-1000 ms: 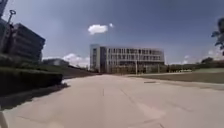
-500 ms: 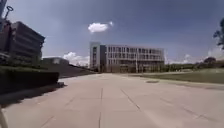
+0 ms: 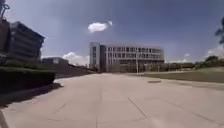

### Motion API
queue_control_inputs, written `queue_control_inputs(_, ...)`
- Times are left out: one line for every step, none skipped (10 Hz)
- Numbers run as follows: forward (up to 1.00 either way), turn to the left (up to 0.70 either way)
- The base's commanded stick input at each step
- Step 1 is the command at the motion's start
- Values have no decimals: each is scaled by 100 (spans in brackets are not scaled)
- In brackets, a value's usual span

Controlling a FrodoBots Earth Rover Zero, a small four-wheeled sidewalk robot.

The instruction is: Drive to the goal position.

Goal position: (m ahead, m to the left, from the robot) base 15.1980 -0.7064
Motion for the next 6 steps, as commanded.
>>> queue_control_inputs(70, 2)
queue_control_inputs(70, 2)
queue_control_inputs(70, 2)
queue_control_inputs(70, 2)
queue_control_inputs(70, 2)
queue_control_inputs(70, 2)
